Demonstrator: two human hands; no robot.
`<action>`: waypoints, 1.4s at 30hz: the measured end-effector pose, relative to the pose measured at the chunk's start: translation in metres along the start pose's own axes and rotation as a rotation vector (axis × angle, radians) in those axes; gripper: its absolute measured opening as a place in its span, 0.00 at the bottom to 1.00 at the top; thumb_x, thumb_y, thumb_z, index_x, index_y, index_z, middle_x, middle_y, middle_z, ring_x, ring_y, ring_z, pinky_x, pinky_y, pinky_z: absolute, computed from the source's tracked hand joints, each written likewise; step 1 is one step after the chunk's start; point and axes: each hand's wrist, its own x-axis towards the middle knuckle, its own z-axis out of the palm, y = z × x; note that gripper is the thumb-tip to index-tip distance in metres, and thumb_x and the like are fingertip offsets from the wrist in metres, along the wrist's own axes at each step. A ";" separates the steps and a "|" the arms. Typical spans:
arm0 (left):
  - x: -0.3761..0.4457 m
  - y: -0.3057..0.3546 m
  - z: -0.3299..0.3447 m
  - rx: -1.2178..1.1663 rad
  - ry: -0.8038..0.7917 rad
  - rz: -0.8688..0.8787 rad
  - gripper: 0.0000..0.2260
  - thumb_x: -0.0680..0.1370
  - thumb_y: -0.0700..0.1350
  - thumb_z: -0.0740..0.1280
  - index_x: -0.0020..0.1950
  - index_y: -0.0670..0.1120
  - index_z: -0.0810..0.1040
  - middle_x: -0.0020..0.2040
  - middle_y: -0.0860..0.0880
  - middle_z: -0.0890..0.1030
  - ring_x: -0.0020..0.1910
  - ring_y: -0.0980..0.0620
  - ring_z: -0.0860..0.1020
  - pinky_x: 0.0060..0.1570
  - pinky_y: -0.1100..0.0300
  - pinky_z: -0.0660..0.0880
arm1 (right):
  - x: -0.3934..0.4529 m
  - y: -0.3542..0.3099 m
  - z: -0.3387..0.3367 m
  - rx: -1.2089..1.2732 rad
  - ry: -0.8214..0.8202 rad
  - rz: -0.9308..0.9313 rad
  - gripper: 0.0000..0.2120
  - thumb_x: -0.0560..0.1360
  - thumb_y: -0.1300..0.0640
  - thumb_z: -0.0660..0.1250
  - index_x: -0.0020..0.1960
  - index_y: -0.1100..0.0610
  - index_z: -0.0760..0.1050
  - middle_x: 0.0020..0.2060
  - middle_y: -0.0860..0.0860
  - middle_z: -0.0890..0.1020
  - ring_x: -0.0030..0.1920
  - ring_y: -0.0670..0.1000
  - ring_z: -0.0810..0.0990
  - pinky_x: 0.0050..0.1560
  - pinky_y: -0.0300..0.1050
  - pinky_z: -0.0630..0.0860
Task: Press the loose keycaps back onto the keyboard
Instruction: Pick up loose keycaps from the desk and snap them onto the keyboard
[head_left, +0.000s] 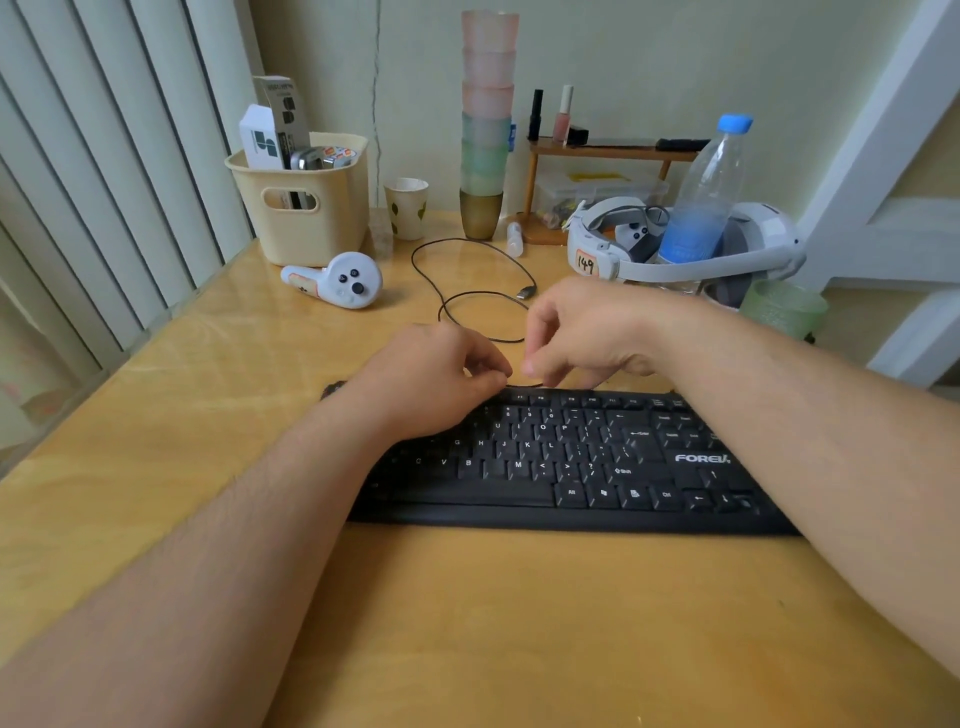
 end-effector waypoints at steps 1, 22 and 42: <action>0.000 0.004 0.004 -0.011 -0.006 -0.008 0.08 0.81 0.55 0.69 0.57 0.59 0.85 0.49 0.59 0.83 0.50 0.58 0.79 0.49 0.60 0.73 | -0.006 0.009 -0.009 0.067 0.059 -0.019 0.05 0.75 0.58 0.77 0.47 0.56 0.82 0.43 0.51 0.86 0.43 0.49 0.87 0.44 0.51 0.86; 0.072 0.165 0.076 -0.020 -0.126 0.068 0.07 0.80 0.51 0.68 0.54 0.57 0.85 0.51 0.61 0.83 0.52 0.59 0.79 0.52 0.62 0.74 | -0.061 0.224 -0.077 -0.071 0.450 -0.139 0.13 0.77 0.54 0.75 0.42 0.36 0.80 0.42 0.38 0.82 0.45 0.40 0.78 0.47 0.43 0.72; 0.110 0.199 0.107 0.166 -0.166 0.026 0.11 0.76 0.55 0.70 0.54 0.53 0.87 0.48 0.50 0.85 0.48 0.49 0.82 0.50 0.50 0.83 | -0.046 0.223 -0.067 -0.132 0.333 -0.087 0.05 0.80 0.51 0.70 0.52 0.43 0.84 0.48 0.46 0.84 0.52 0.51 0.80 0.56 0.51 0.78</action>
